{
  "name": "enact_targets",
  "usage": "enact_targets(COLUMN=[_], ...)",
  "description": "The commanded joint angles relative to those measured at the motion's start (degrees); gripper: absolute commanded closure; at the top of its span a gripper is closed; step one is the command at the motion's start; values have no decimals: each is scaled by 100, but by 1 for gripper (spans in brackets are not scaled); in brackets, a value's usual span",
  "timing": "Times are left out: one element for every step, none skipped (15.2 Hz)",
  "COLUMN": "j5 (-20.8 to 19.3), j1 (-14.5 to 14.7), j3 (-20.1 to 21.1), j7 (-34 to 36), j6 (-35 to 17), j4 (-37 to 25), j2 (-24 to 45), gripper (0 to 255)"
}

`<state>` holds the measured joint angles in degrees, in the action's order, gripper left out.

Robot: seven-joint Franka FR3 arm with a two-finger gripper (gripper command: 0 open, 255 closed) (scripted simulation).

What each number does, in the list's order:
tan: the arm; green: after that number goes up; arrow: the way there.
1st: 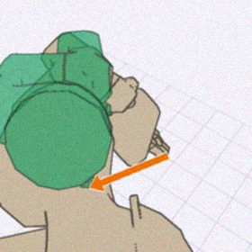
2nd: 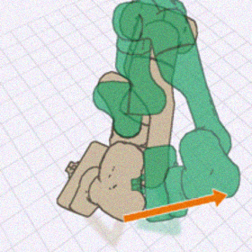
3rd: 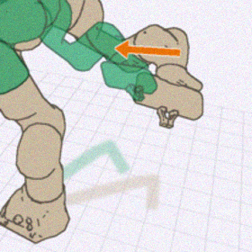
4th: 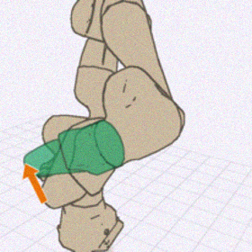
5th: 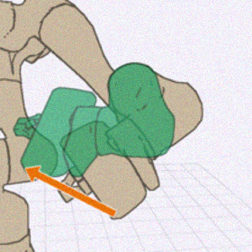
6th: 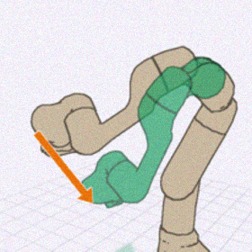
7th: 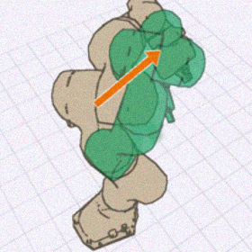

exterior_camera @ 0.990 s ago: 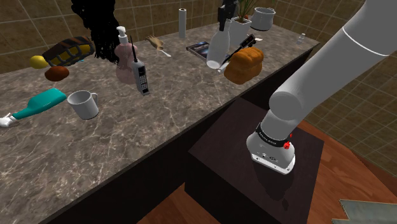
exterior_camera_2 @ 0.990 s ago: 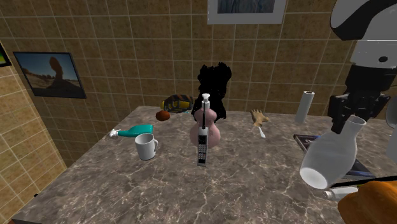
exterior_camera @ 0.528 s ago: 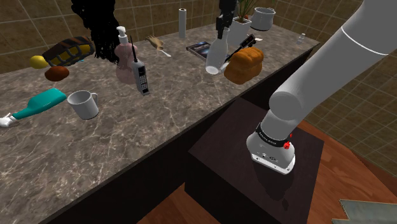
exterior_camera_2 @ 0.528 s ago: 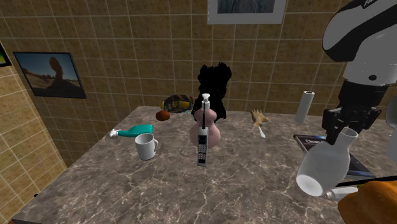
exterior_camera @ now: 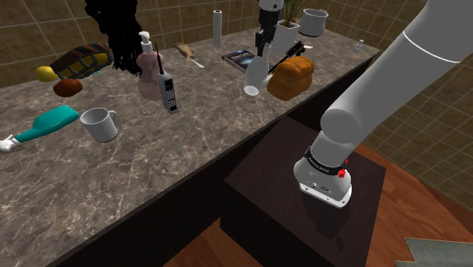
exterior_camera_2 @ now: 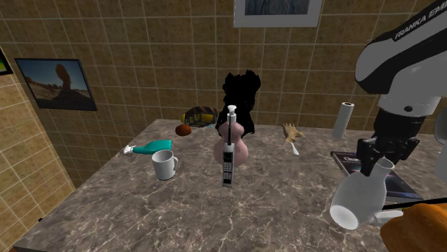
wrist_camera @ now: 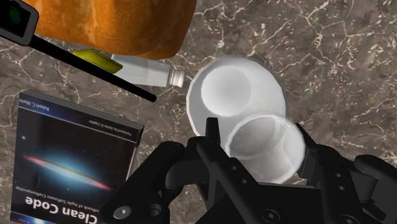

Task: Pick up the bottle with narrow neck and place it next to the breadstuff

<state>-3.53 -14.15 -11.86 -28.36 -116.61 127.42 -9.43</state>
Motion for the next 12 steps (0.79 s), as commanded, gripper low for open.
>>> enact_targets(j5=[3, 3, 3, 3, 3, 3, 3, 3, 3, 3, 3, 3], j1=[-3, -3, -3, -3, -3, -3, -3, -3, -3, -3, -3, -3], j3=[-8, -8, -8, -8, -8, -8, -8, -8, -8, -8, -8, -8], j7=[-8, -8, -8, -8, -8, -8, -8, -8, -8, -8, -8, -8], j6=[-118, -118, -118, -118, -118, -118, -118, -118, -119, -119, -119, -119], j4=[78, 78, 77, 77, 77, 77, 77, 77, 77, 77, 77, 77], j2=[34, 35, 35, 35, 35, 35, 35, 35, 36, 36, 36, 36], gripper=[255, 255, 255, 255, 255, 255, 255, 255, 0, 0, 0, 0])
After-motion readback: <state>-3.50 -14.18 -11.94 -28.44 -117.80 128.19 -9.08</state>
